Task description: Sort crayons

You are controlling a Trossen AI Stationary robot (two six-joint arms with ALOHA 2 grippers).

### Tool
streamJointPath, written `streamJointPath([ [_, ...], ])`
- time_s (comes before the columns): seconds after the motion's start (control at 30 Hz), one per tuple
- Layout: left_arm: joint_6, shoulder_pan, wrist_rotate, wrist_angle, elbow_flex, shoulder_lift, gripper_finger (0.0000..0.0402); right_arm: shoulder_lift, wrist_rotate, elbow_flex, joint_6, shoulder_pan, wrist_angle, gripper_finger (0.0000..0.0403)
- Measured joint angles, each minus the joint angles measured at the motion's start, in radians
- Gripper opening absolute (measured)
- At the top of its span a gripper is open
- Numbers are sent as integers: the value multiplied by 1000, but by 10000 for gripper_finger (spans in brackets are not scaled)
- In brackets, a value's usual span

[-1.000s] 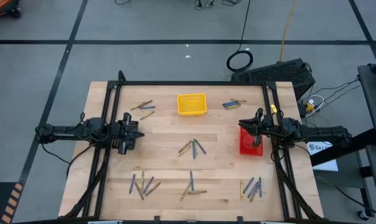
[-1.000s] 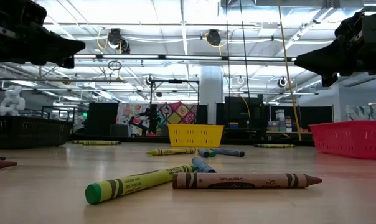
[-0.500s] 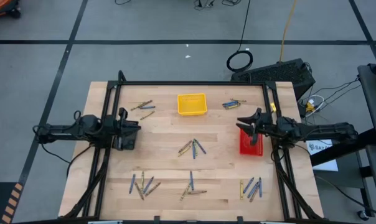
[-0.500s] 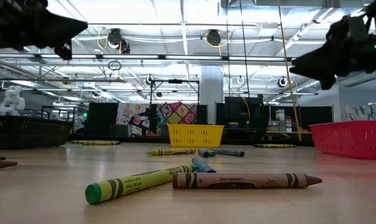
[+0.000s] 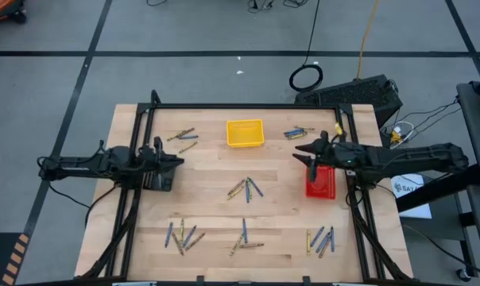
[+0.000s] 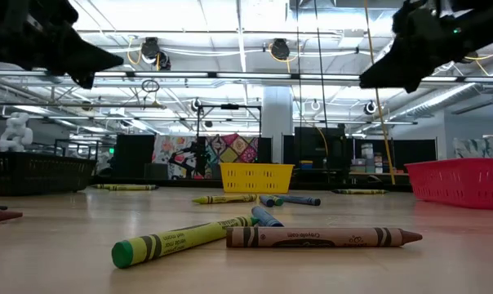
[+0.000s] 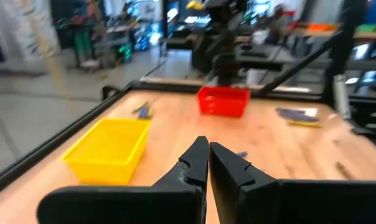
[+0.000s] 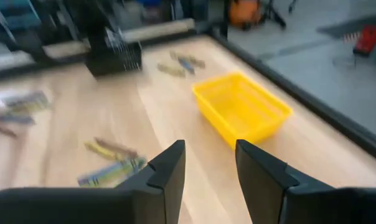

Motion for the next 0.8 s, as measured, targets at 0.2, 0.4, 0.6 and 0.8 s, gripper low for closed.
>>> streamJointPath([
  [0.2,-118,1,-31,-80,35,75,19,104,0,34,7,-14,5,130],
  [0.4,-141,0,-20,-52,36,81,19,120,-1,34,-1,-21,66,130],
  [0.6,-45,0,-25,-50,36,81,19,116,-4,34,0,-21,60,130],
  [0.8,-81,0,-24,-51,36,81,19,116,-6,34,0,-21,60,130],
])
